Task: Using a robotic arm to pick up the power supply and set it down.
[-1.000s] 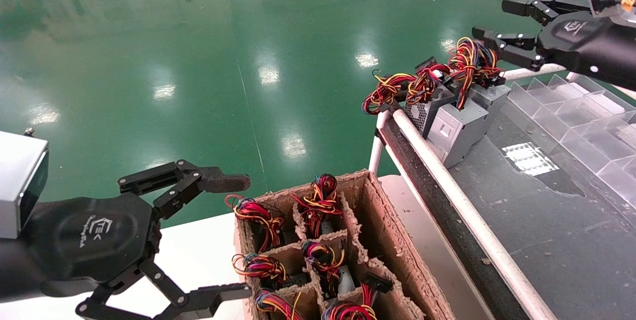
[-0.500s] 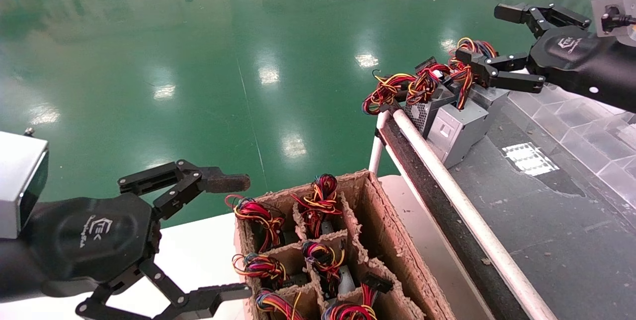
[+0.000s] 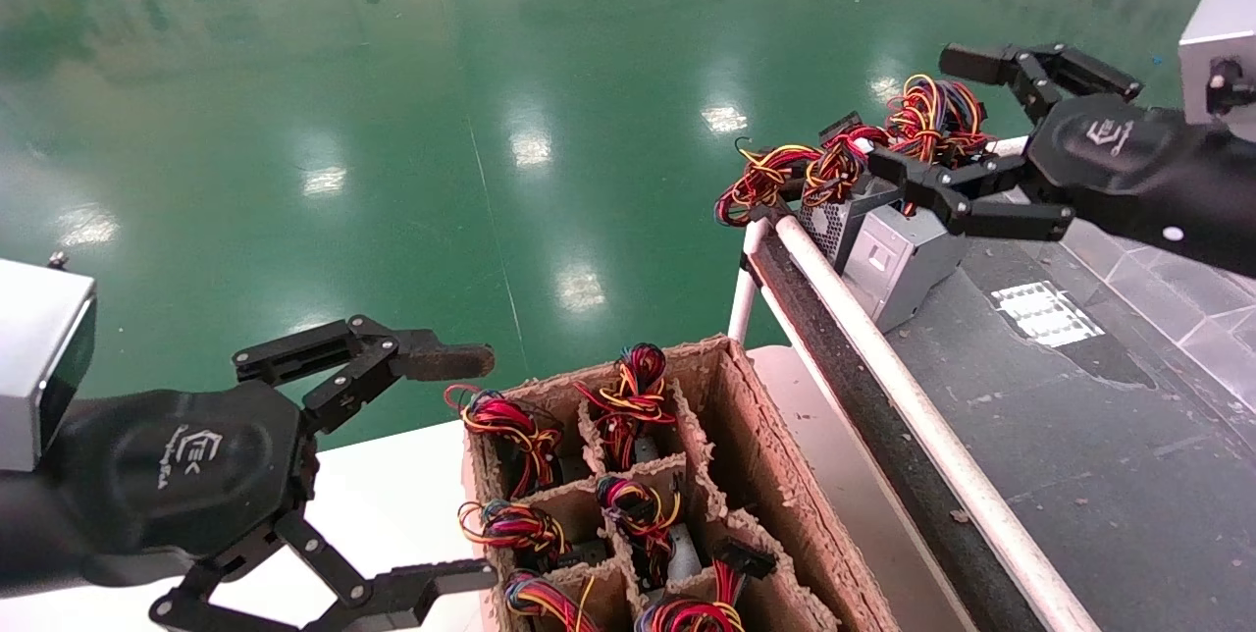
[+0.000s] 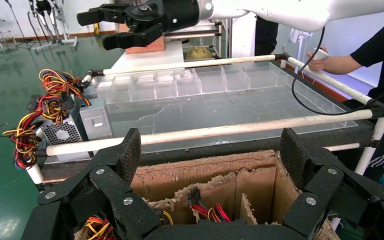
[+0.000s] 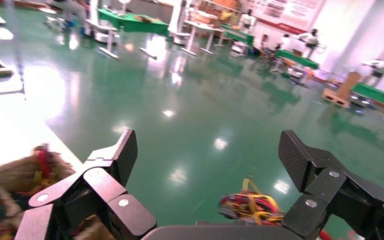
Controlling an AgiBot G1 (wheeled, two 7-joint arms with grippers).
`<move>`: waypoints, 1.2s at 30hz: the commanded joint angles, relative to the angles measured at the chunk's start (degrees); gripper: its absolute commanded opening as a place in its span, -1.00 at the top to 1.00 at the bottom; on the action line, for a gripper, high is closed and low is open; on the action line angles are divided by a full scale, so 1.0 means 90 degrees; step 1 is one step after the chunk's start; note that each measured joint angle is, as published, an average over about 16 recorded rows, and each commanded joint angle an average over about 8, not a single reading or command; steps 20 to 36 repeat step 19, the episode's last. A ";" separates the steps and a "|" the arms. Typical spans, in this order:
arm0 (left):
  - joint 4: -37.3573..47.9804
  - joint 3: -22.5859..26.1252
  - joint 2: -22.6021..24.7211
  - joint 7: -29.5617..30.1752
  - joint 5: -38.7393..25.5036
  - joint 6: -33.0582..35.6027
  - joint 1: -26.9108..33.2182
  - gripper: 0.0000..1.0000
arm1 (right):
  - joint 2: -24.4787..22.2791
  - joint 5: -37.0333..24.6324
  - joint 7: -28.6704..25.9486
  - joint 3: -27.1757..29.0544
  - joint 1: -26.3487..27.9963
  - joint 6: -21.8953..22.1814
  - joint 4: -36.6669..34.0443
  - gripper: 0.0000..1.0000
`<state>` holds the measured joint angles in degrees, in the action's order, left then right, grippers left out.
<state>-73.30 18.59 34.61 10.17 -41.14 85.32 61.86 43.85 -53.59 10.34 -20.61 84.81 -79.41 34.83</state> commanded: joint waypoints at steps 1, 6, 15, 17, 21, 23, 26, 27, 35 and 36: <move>0.0000 0.0001 0.0000 0.0000 0.0000 0.0000 0.0000 -1.00 | -0.0061 0.0081 -0.0146 0.0032 -0.0161 -0.0043 0.0268 -1.00; 0.0000 0.0002 -0.0001 -0.0001 0.0002 -0.0001 0.0001 -1.00 | -0.0213 0.0284 -0.0510 0.0111 -0.0562 -0.0152 0.0937 -1.00; 0.0000 0.0005 -0.0002 -0.0003 0.0003 -0.0002 0.0001 -1.00 | -0.0488 0.0648 -0.1165 0.0254 -0.1284 -0.0347 0.2140 -1.00; 0.0000 0.0006 -0.0002 -0.0003 0.0004 -0.0002 0.0001 -1.00 | -0.0534 0.0709 -0.1274 0.0277 -0.1404 -0.0380 0.2341 -1.00; 0.0000 0.0006 -0.0002 -0.0003 0.0004 -0.0003 0.0001 -1.00 | -0.0565 0.0750 -0.1348 0.0293 -0.1486 -0.0402 0.2477 -1.00; 0.0000 0.0006 -0.0002 -0.0003 0.0004 -0.0003 0.0001 -1.00 | -0.0565 0.0750 -0.1348 0.0293 -0.1486 -0.0402 0.2477 -1.00; 0.0000 0.0006 -0.0002 -0.0003 0.0004 -0.0003 0.0001 -1.00 | -0.0565 0.0750 -0.1348 0.0293 -0.1486 -0.0402 0.2477 -1.00; 0.0000 0.0006 -0.0002 -0.0003 0.0004 -0.0003 0.0001 -1.00 | -0.0565 0.0750 -0.1348 0.0293 -0.1486 -0.0402 0.2477 -1.00; 0.0000 0.0006 -0.0002 -0.0003 0.0004 -0.0003 0.0001 -1.00 | -0.0565 0.0750 -0.1348 0.0293 -0.1486 -0.0402 0.2477 -1.00; 0.0000 0.0006 -0.0002 -0.0003 0.0004 -0.0003 0.0001 -1.00 | -0.0565 0.0750 -0.1348 0.0293 -0.1486 -0.0402 0.2477 -1.00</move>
